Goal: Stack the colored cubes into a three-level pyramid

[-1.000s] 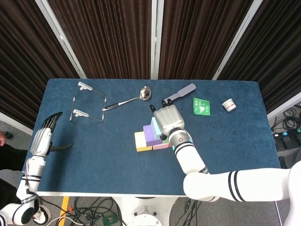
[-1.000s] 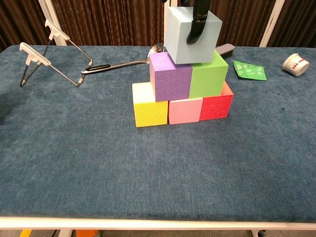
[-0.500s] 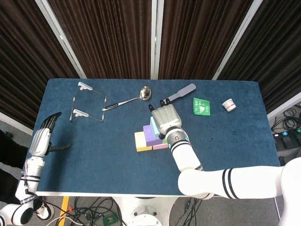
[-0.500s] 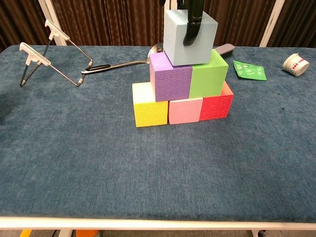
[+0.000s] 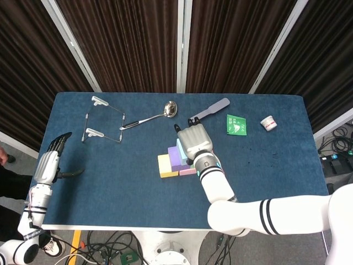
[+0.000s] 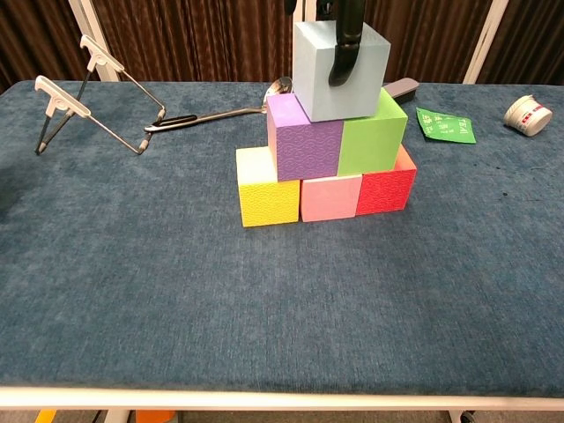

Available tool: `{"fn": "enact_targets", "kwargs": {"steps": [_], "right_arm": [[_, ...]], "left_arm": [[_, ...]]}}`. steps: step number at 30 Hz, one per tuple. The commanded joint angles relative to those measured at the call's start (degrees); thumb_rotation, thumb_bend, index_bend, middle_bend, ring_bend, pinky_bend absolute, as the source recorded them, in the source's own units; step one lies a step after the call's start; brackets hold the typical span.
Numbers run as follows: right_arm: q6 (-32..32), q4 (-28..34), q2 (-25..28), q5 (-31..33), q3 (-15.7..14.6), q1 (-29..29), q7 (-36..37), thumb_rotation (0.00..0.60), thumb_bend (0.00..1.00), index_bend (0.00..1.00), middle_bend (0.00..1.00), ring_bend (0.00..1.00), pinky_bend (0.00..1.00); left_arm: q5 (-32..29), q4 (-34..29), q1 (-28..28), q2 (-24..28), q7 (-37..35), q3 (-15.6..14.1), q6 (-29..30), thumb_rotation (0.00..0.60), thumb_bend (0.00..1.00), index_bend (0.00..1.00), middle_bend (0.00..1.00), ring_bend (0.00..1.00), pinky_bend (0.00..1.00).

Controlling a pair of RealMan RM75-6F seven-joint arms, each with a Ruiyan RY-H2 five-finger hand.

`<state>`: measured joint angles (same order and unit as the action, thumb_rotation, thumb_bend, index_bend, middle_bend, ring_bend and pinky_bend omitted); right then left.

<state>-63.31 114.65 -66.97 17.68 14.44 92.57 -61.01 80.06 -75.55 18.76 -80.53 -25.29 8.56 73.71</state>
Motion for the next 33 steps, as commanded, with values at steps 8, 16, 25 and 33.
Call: {"fn": "enact_targets", "kwargs": {"steps": [8,16,25,33], "right_arm": [[-0.4,-0.8,-1.1,-0.1,0.6,-0.2,-0.6,0.600,0.11,0.00,0.55,0.05,0.00],[-1.1,-0.8,-1.3,-0.1,1.2,-0.5,-1.0,0.600,0.11,0.00,0.55,0.05,0.00],[-1.6,-1.2,-1.9,0.5,1.8,-0.7,-1.8,0.600,0.11,0.00,0.55,0.05,0.00],[-2.0,-1.6,-2.2,0.7,2.3,-1.0,-2.3,0.600,0.11,0.00,0.55,0.05,0.00]], "left_arm": [[-0.1,0.3,-0.1,-0.1,-0.2,0.0,0.0,0.600,0.04,0.02,0.05,0.00,0.07],[-0.1,0.6,-0.1,-0.1,-0.6,-0.1,-0.1,0.600,0.04,0.02,0.05,0.00,0.07],[0.0,0.7,-0.2,-0.2,-0.6,-0.2,-0.1,0.600,0.04,0.02,0.05,0.00,0.07],[-0.1,1.0,-0.2,-0.2,-0.9,-0.2,-0.4,0.600,0.04,0.02,0.05,0.00,0.07]]}}
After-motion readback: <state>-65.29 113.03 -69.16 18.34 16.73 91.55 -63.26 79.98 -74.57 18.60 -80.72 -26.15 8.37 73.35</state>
